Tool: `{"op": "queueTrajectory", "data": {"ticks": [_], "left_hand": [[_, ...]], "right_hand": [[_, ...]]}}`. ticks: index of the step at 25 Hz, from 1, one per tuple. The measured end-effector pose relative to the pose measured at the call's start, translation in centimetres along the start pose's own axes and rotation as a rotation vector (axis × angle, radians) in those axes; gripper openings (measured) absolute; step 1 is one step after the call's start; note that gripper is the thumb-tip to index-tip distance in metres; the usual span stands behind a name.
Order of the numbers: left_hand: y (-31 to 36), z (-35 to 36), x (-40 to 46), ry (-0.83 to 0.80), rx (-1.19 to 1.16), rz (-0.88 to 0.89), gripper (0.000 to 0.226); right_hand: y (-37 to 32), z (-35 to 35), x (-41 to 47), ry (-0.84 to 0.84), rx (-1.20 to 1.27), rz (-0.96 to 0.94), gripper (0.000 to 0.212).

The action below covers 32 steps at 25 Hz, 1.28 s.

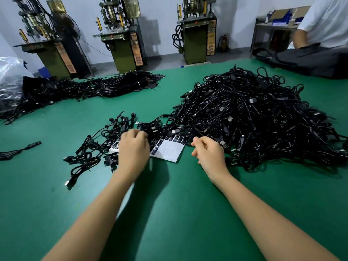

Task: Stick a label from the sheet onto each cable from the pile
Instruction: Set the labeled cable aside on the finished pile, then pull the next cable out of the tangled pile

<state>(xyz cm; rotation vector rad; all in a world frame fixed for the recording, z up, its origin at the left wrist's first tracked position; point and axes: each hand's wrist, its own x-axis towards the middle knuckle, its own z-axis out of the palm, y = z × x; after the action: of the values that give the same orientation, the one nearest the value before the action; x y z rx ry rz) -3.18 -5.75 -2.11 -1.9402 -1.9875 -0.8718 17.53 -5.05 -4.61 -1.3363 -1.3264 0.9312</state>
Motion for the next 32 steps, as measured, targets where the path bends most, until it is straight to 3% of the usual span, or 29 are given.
{"op": "queueTrajectory", "data": {"ticks": [4, 7, 10, 12, 14, 17, 22, 24, 27, 29, 32], "left_hand": [[3.6, 1.4, -3.9, -0.038, -0.111, 0.114, 0.009], [3.3, 1.8, -4.3, -0.097, -0.201, 0.102, 0.009], [3.3, 1.5, -4.7, -0.090, -0.223, 0.090, 0.011], [3.2, 1.5, -4.8, -0.087, -0.240, 0.085, 0.012], [3.2, 1.6, -4.8, -0.087, -0.249, 0.078, 0.011], [3.2, 1.8, -4.8, -0.080, -0.247, 0.079, 0.012], [3.7, 1.3, -4.7, -0.018, -0.350, 0.063, 0.018], [4.0, 1.3, -4.6, -0.098, -0.657, -0.107, 0.015], [4.3, 0.7, -3.9, -0.363, -1.380, -0.550, 0.034], [3.9, 0.1, -3.5, -0.436, -1.569, -0.617, 0.032], [3.4, -0.2, -3.3, -0.489, -1.654, -0.580, 0.021]], "right_hand": [[-0.1, -0.1, -0.4, 0.168, -0.262, -0.239, 0.007], [0.2, -1.0, 0.3, 0.351, -0.665, -0.399, 0.016], [0.4, -1.7, 0.8, 0.232, -1.064, -0.250, 0.024], [0.5, -1.8, 1.0, 0.197, -1.141, -0.201, 0.018], [0.3, -2.0, 1.0, 0.194, -1.100, -0.198, 0.015], [-0.1, -1.7, 0.5, 0.282, -0.833, -0.241, 0.020], [-1.4, 0.7, -2.2, 0.401, -0.564, -0.548, 0.017], [-1.6, 1.5, -3.1, 0.402, -0.534, -0.688, 0.020], [-1.2, 2.5, -4.1, 0.370, -0.571, -0.911, 0.022], [-1.0, 2.7, -4.2, 0.324, -0.597, -1.024, 0.022], [-0.9, 2.7, -4.3, 0.203, -0.620, -1.107, 0.021]]}}
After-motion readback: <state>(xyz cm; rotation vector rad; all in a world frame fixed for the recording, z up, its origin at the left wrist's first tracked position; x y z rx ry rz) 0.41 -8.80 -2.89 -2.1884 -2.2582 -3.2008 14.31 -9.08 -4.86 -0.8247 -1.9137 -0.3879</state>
